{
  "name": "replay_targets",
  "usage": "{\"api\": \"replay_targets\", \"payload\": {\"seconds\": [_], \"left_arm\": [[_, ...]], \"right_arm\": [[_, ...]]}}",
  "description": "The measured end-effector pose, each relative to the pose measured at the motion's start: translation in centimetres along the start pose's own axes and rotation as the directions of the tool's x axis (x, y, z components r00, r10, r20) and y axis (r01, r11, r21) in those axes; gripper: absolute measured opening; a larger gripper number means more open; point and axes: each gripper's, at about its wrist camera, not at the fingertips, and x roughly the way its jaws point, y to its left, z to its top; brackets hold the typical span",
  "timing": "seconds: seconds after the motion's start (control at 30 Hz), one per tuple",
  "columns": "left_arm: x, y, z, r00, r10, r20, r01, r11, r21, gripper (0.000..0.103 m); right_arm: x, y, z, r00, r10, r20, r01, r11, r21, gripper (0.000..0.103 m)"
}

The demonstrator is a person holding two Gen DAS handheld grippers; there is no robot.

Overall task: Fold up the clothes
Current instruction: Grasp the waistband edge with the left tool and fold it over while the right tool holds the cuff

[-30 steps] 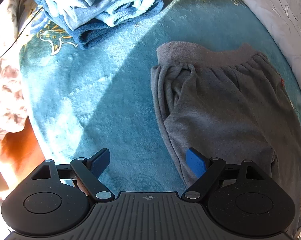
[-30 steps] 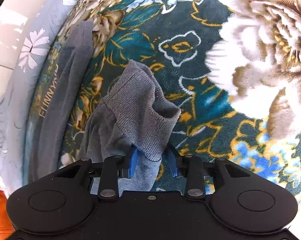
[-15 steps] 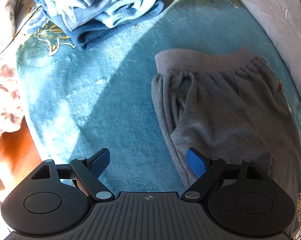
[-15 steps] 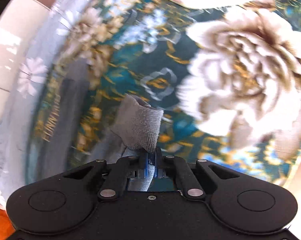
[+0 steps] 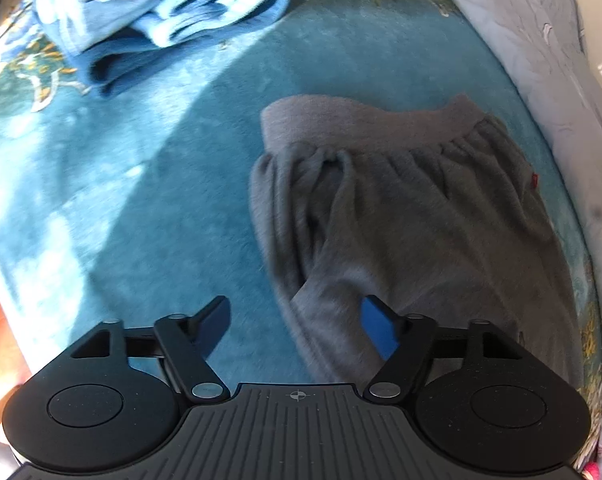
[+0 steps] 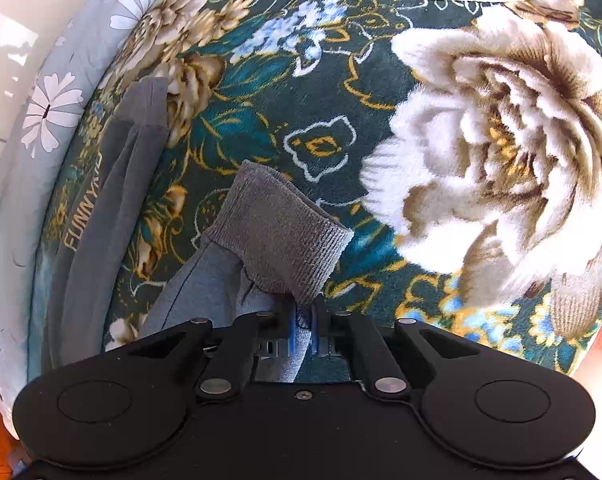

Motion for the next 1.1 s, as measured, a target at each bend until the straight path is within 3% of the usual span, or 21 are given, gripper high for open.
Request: {"api": "replay_targets", "payload": {"seconds": [0.07,0.13,0.43,0.67,0.77,1.0,1.1], "left_arm": [[0.9,-0.2,0.7,1.000,-0.007,-0.005,0.007,1.000,0.006,0.057],[1.7,-0.4,1.2,1.000,-0.003,-0.016,0.003,1.000,0.019,0.043],[2.1,-1.5,1.3,1.000,-0.007,-0.010,0.008,0.998,0.069,0.011],[-0.8,-1.4,0.4,1.000,-0.011,0.021,0.010,0.998,0.063,0.008],[-2.2,-2.0,1.7,0.999,-0.037,0.031,0.035,0.997,0.063,0.008],[-4.3,-6.6,5.7,0.994,-0.113,0.006,0.112,0.993,0.039,0.008],[-4.0,-9.7,7.2,0.987,-0.158,0.011,0.156,0.984,0.080,0.008]], "right_arm": [[0.1,0.2,0.0,1.000,-0.007,0.000,0.007,1.000,-0.008,0.009],[0.2,0.4,-0.1,1.000,-0.013,0.000,0.013,1.000,-0.013,0.009],[0.0,0.8,-0.3,0.999,-0.043,0.013,0.043,0.999,-0.021,0.008],[-2.1,1.2,-0.5,0.998,-0.031,0.045,0.033,0.999,-0.035,0.006],[-3.3,1.6,-0.2,0.999,-0.003,0.045,0.005,1.000,-0.027,0.006],[-4.8,4.5,2.6,0.997,0.060,0.055,-0.060,0.998,-0.011,0.006],[-4.3,6.6,4.6,0.996,0.081,0.046,-0.080,0.997,-0.019,0.006]]}}
